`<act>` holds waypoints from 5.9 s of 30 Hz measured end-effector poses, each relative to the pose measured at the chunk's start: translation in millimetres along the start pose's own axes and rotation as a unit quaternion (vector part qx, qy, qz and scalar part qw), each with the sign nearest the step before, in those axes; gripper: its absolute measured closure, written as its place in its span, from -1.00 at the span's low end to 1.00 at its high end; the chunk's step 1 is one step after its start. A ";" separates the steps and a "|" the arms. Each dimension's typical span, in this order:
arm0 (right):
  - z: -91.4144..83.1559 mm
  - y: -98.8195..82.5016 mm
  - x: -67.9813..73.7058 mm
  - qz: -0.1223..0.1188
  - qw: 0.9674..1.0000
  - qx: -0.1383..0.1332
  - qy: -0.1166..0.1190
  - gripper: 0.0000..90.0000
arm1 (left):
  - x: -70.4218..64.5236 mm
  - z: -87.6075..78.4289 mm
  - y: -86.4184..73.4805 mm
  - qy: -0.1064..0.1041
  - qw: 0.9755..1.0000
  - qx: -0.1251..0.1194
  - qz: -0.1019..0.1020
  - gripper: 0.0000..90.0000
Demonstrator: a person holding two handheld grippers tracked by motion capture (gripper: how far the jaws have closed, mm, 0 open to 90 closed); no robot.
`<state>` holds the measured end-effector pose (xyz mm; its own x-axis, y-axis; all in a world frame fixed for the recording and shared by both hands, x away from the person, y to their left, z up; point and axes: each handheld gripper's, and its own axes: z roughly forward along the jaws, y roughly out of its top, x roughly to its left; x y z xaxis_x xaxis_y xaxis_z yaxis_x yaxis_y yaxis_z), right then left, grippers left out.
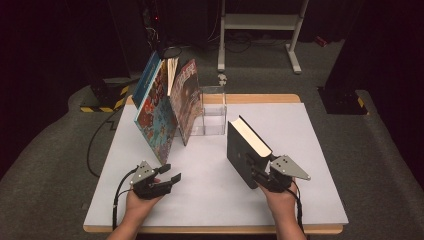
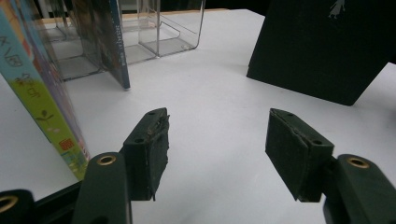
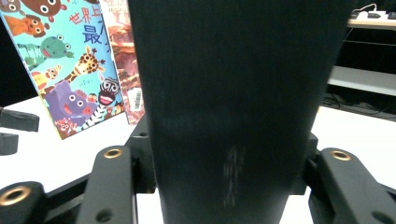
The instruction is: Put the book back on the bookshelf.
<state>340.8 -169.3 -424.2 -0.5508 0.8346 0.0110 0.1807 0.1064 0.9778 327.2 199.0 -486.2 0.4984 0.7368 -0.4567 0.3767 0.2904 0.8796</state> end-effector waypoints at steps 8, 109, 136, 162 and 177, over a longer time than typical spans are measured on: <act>8.8 21.0 3.4 0.006 1.000 0.020 0.001 -0.08 | 2.0 -1.1 0.6 -0.001 1.000 -0.001 -0.008 -0.12; 221.5 105.2 21.0 0.022 0.991 0.029 -0.129 0.19 | 5.9 -6.7 0.8 0.004 1.000 0.009 0.015 -0.32; 244.1 93.1 24.1 0.019 0.987 0.026 -0.158 0.18 | 4.8 -6.3 -1.6 -0.001 1.000 0.014 0.016 -0.32; 213.8 79.3 29.2 0.014 0.988 0.022 -0.153 0.12 | 1.7 -4.3 -4.9 -0.003 0.999 0.030 0.020 -0.31; 217.0 78.7 44.9 0.018 0.974 0.021 -0.226 0.13 | 0.6 -2.9 -6.9 -0.003 0.999 0.030 0.020 -0.32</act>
<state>507.1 -6.2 -392.2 -0.1300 0.9899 -0.0567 0.2312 0.0858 0.9691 322.7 199.2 -492.1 0.5195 0.7428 -0.4223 0.4029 0.2229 0.8877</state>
